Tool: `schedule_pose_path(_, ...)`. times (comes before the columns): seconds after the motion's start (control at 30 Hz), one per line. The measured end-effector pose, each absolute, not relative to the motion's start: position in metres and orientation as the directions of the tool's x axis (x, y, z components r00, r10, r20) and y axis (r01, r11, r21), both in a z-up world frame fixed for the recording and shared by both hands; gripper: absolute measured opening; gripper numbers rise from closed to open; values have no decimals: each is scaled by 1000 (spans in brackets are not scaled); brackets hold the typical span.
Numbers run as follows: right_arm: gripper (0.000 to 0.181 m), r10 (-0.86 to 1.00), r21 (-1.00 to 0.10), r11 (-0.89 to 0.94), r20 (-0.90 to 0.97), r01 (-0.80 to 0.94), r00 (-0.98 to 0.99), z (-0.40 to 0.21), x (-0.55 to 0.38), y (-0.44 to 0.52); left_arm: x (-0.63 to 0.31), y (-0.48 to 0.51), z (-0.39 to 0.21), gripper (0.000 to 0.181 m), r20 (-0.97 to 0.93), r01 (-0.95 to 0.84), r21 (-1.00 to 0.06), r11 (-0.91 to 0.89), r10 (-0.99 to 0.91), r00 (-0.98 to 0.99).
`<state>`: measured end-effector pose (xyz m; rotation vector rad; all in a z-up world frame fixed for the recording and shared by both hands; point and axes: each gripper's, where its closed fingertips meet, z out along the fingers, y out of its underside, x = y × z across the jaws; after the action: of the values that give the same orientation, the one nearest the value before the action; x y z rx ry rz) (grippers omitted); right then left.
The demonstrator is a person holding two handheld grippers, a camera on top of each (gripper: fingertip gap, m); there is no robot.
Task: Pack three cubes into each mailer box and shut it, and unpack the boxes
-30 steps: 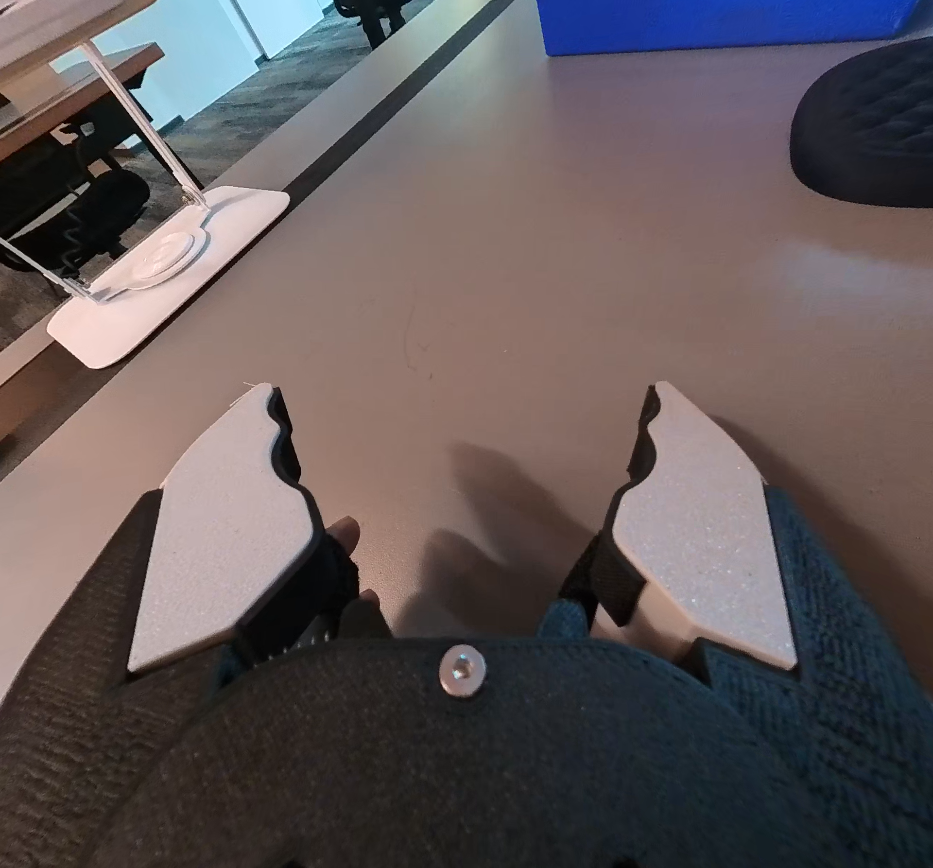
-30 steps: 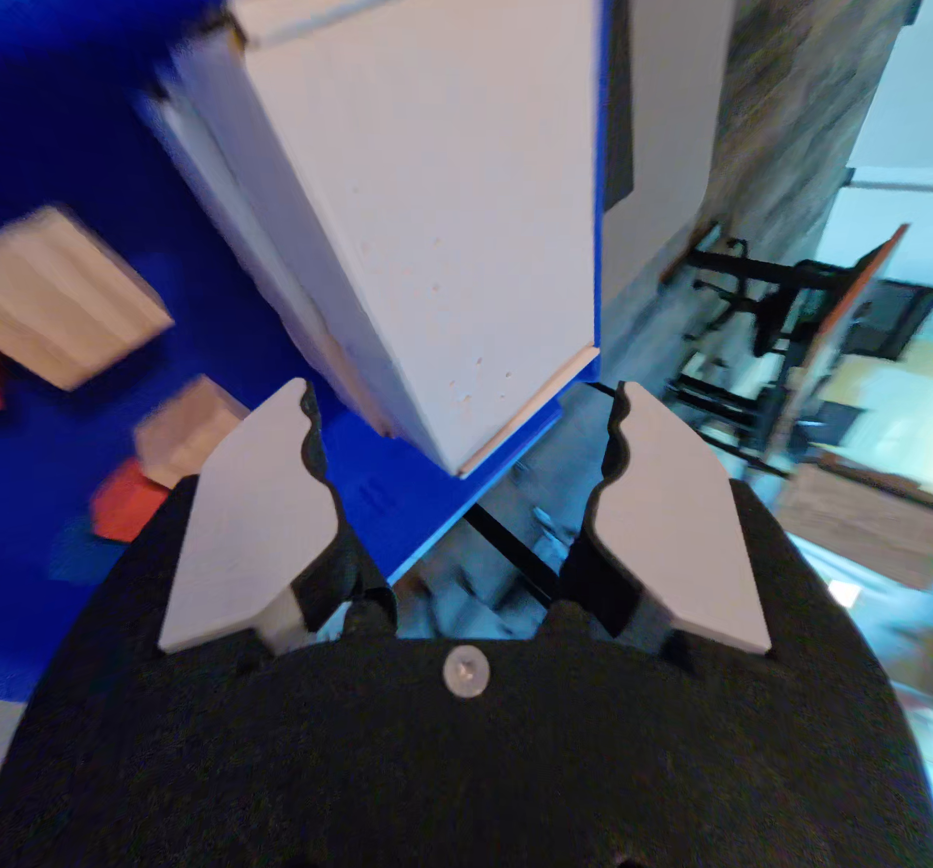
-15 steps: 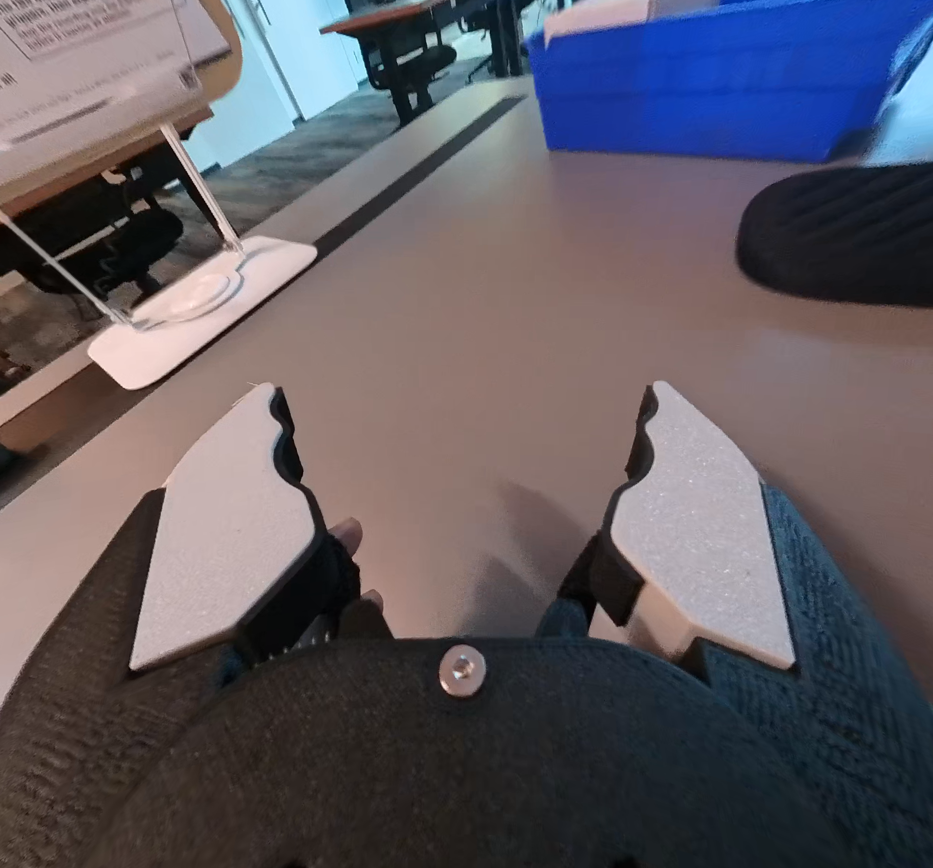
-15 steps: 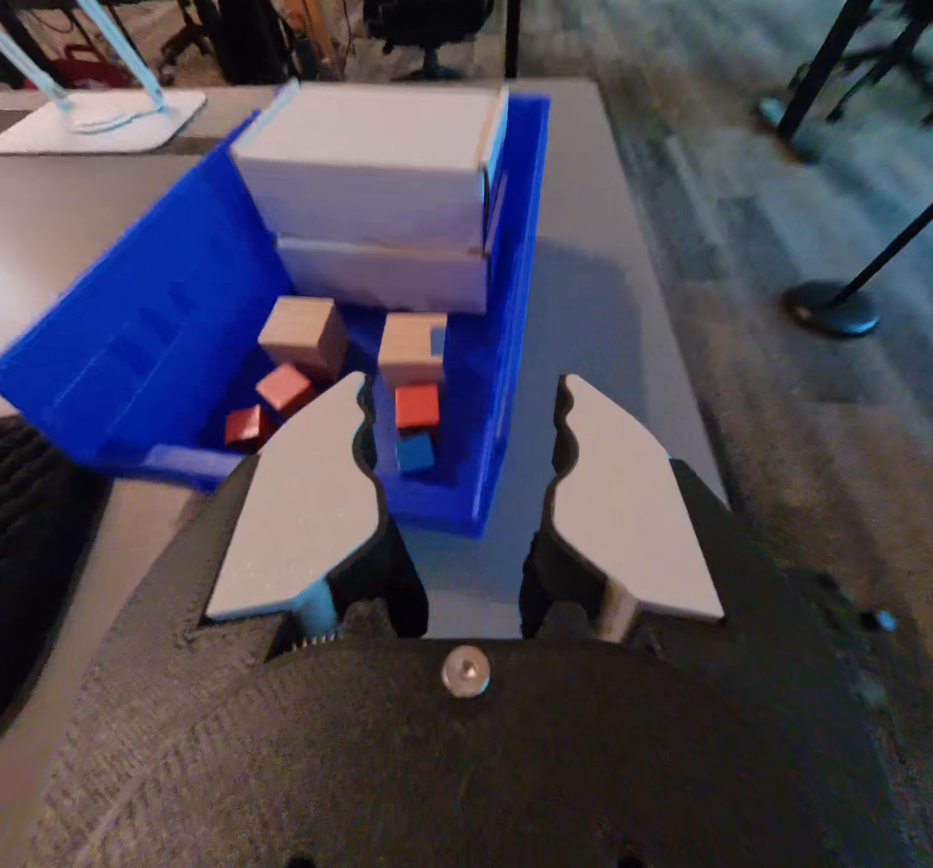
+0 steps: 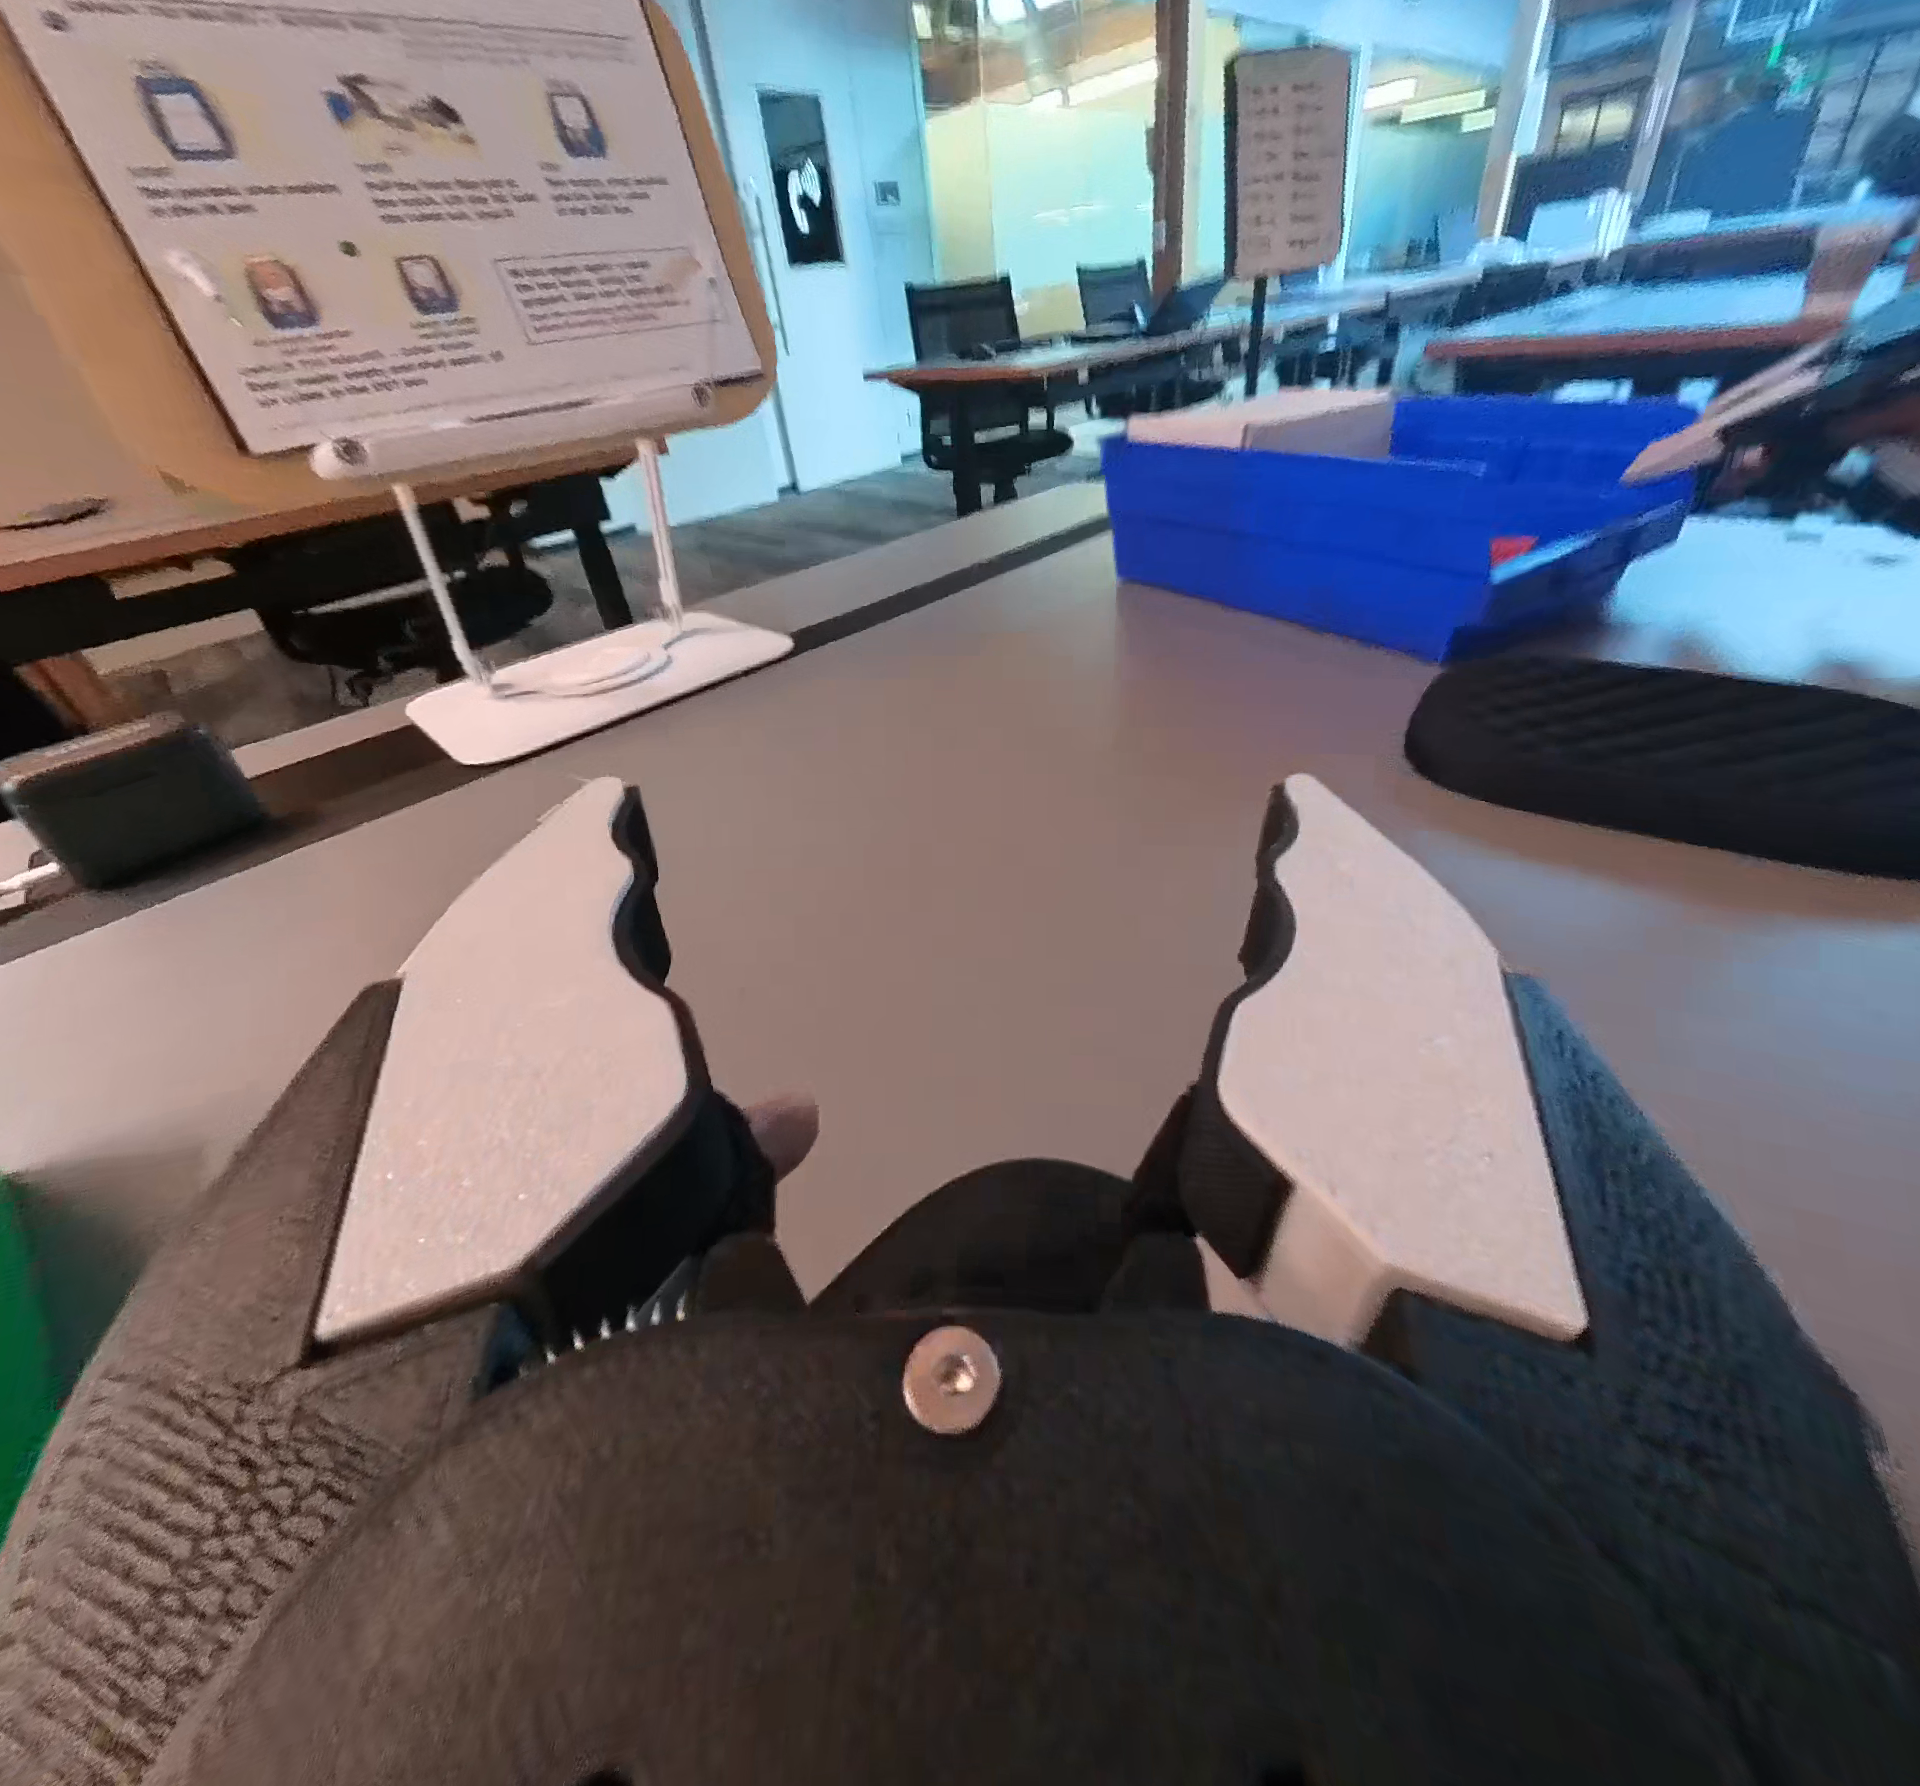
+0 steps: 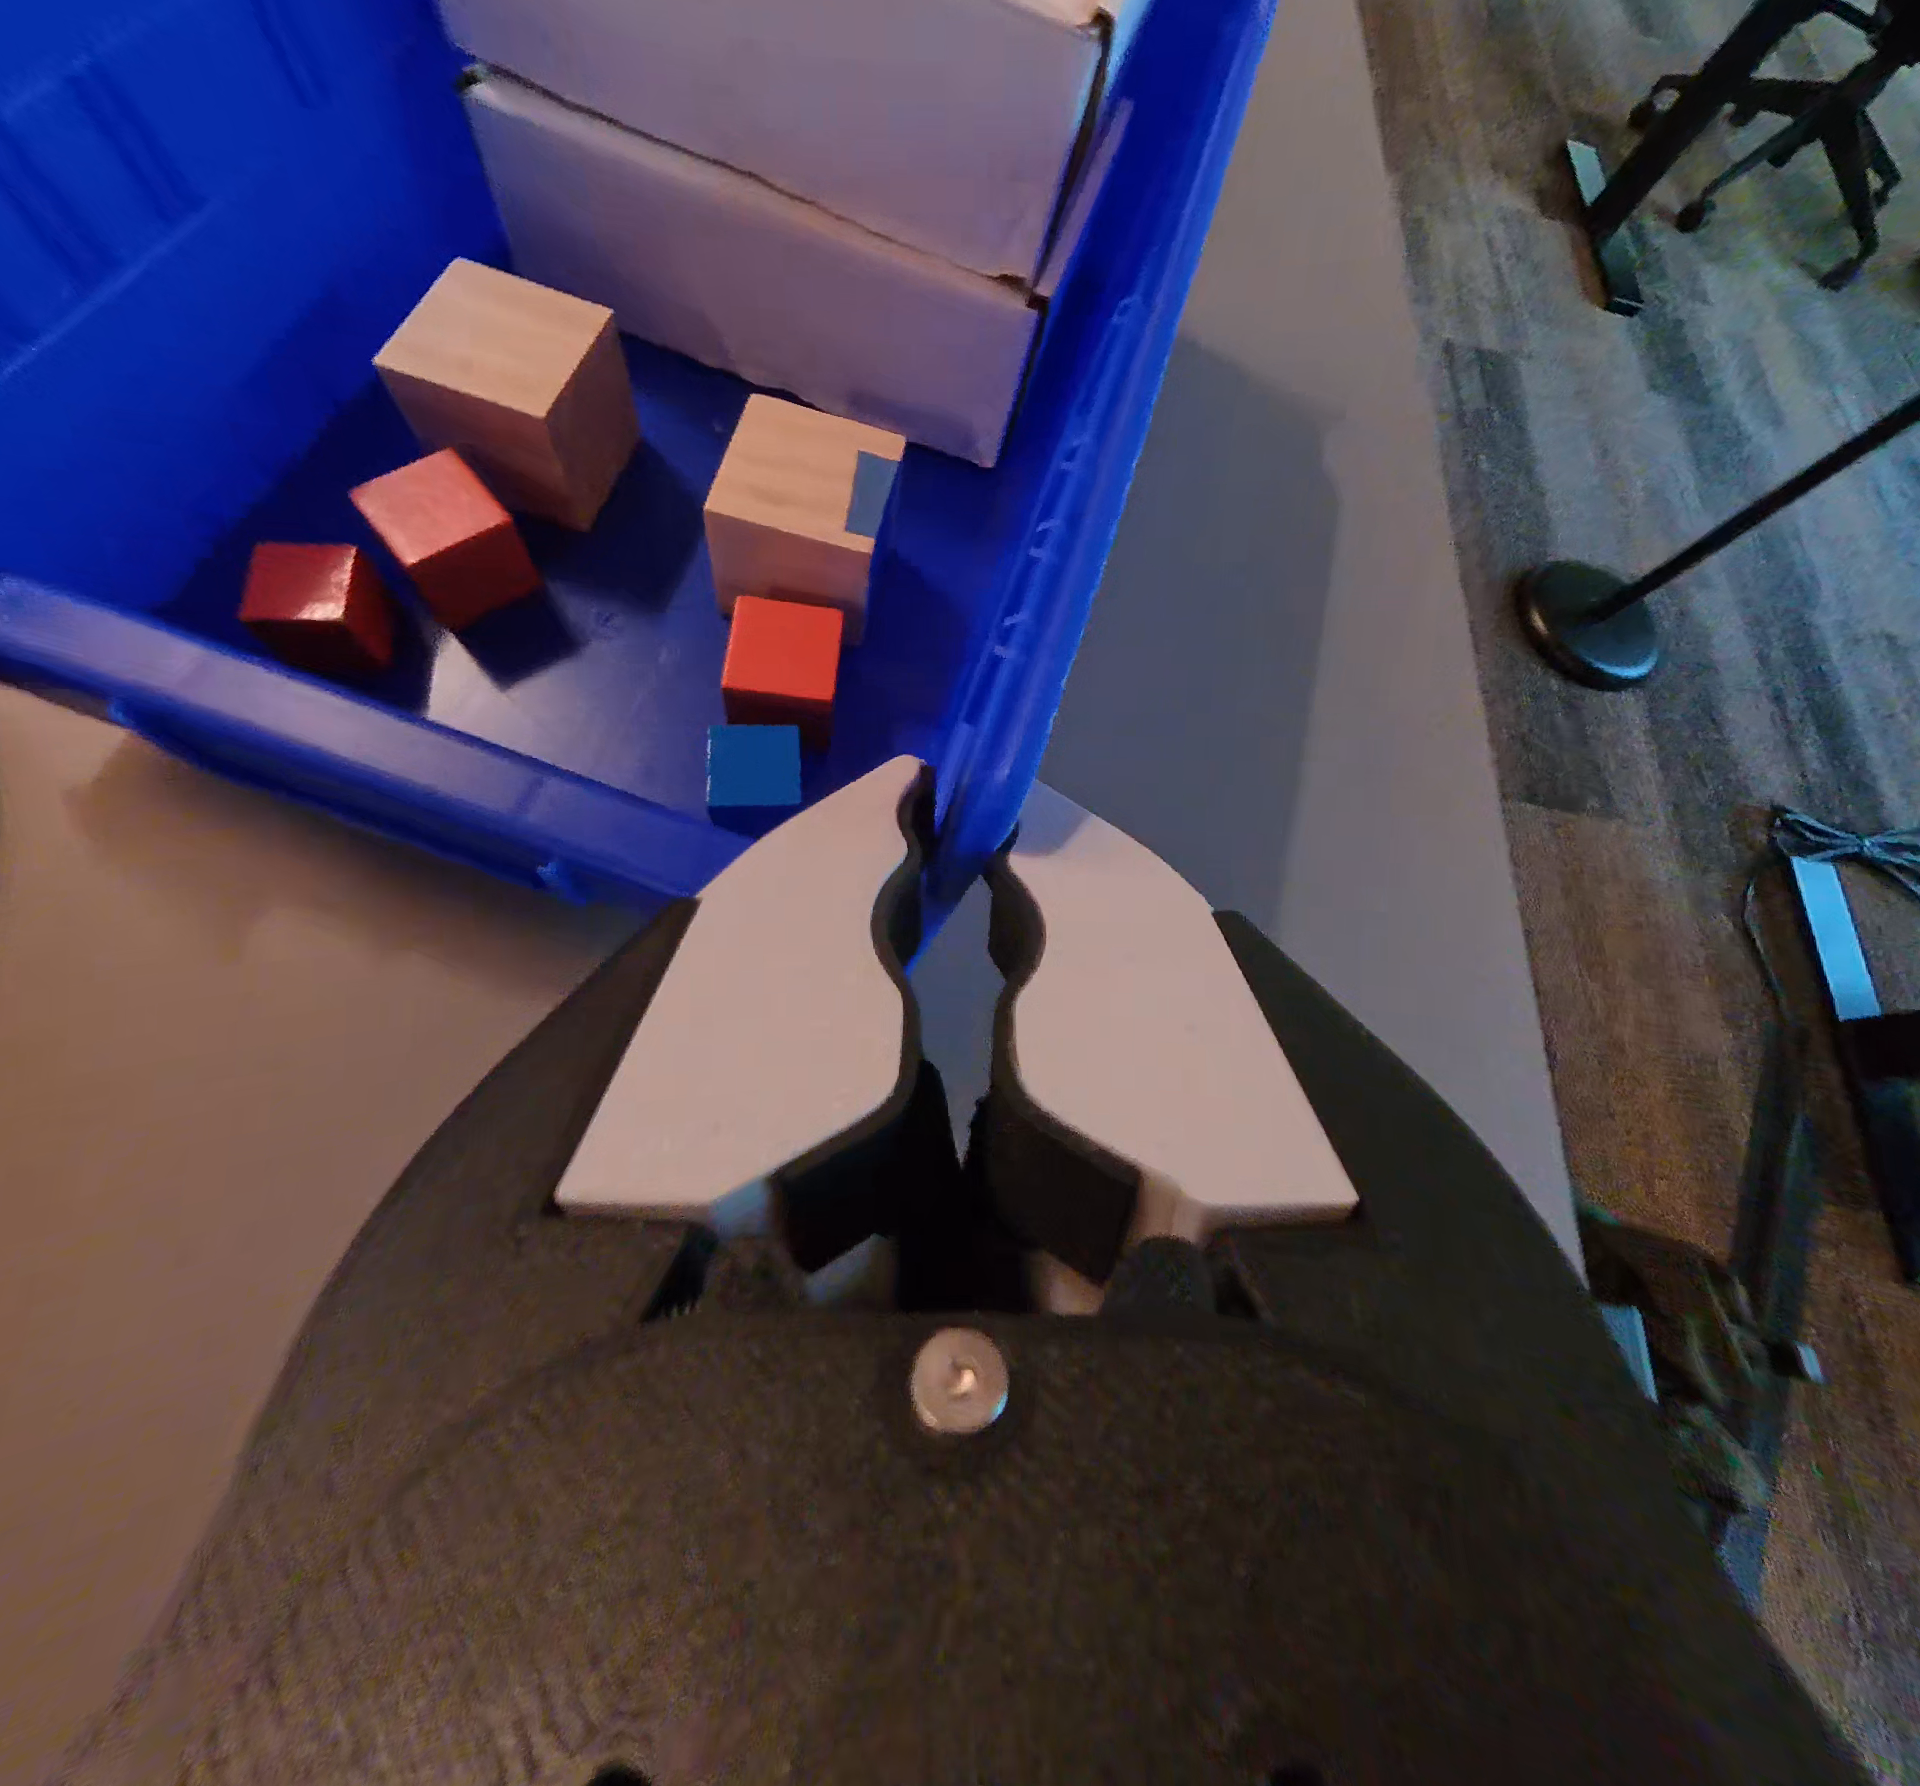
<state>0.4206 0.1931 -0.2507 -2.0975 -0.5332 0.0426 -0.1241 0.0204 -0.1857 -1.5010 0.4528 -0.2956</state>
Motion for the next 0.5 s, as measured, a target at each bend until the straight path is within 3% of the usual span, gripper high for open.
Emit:
schedule_pose_path(0.03, 8, 404, -809, -459, 178, 368, 897, -251, 411, 195, -127, 19, -182, 106, -90, -63, -995, 73, -456, 886)
schedule_pose_path(0.5, 12, 557, -730, -339, 354, 594, 752, -250, 299, 205, -140, 16, -174, 101, -10, 46, -992, 118, -439, 898)
